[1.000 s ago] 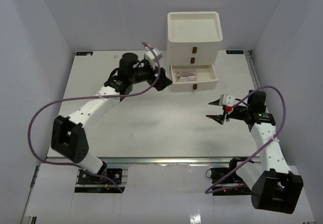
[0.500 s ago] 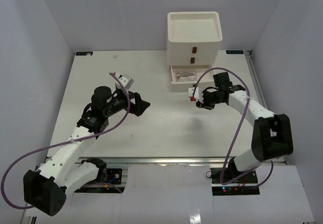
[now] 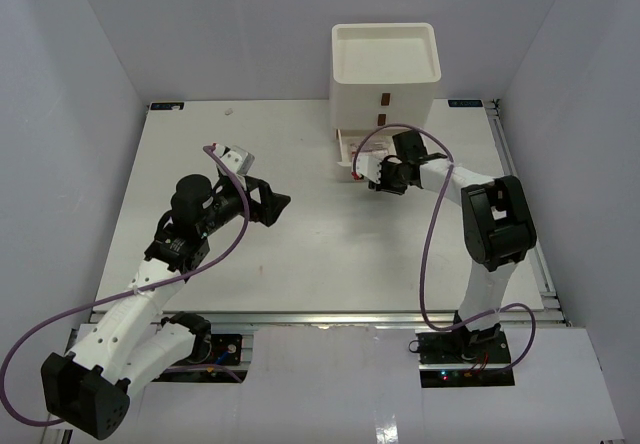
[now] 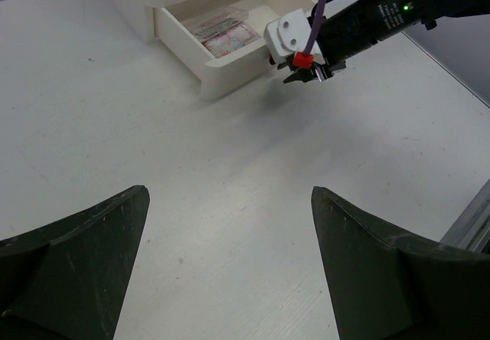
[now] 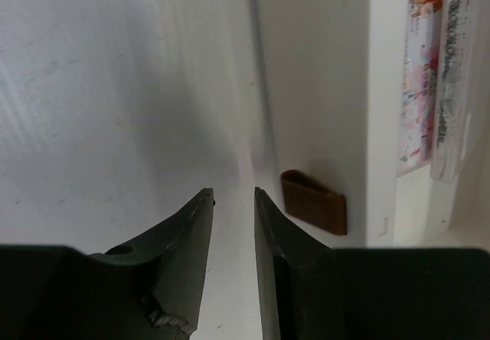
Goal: Organize the makeup
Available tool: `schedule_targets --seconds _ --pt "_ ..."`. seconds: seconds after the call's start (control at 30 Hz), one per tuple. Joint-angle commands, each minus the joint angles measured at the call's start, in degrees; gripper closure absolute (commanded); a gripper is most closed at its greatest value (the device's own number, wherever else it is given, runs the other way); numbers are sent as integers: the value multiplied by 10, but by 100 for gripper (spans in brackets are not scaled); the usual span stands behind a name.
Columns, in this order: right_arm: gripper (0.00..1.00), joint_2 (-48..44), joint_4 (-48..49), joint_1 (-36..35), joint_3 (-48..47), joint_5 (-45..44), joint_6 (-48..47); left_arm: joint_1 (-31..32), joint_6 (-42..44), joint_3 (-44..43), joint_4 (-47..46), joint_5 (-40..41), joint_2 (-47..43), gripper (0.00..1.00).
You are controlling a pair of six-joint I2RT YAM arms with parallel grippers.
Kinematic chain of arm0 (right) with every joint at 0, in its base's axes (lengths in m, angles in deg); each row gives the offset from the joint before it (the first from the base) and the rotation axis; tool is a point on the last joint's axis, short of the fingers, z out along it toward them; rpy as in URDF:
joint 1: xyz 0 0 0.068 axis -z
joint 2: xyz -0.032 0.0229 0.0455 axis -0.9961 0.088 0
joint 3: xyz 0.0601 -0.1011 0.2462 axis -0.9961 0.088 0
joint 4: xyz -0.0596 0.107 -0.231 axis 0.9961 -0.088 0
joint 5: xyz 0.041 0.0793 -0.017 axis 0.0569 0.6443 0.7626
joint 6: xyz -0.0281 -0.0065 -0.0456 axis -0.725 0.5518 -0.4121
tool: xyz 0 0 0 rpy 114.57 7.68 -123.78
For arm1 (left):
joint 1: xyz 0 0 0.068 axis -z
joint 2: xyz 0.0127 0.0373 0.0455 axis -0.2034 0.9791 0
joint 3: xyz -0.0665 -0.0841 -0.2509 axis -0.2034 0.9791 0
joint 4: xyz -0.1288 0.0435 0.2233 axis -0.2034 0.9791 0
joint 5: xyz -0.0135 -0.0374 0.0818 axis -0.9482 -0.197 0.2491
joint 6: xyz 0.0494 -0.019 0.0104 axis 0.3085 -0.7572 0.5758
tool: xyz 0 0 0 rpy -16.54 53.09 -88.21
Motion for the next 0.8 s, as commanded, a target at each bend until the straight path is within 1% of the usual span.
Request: schedule_targets --seconds 0.0,0.27,0.43,0.5,0.53,0.6,0.63,0.67,0.73,0.77 --pt "63 46 76 -16 -50 -48 11 -4 -1 7 -4 10 -10 2" --pt "43 93 190 -33 -105 -101 52 -5 -1 9 -5 18 -12 2" --pt "29 121 242 -36 -119 -140 65 -6 -2 10 -7 17 -9 2" --pt "18 136 285 -36 -117 -183 74 -6 -2 10 -8 17 -9 2" --pt "11 141 305 -36 -115 -198 76 -6 -2 11 -8 17 -9 2" --pt "4 146 320 -36 -111 -205 74 -6 -2 11 -9 17 -7 2" --pt "2 147 326 -36 -108 -206 72 -6 -2 11 -9 17 -7 2" --pt "3 143 328 -35 -101 -201 72 -6 -3 12 -9 15 -6 2" --pt "9 134 344 -35 -79 -195 76 -6 -3 13 -11 13 -5 2" --pt "10 131 347 -35 -70 -193 75 -6 -4 13 -11 12 -3 2"
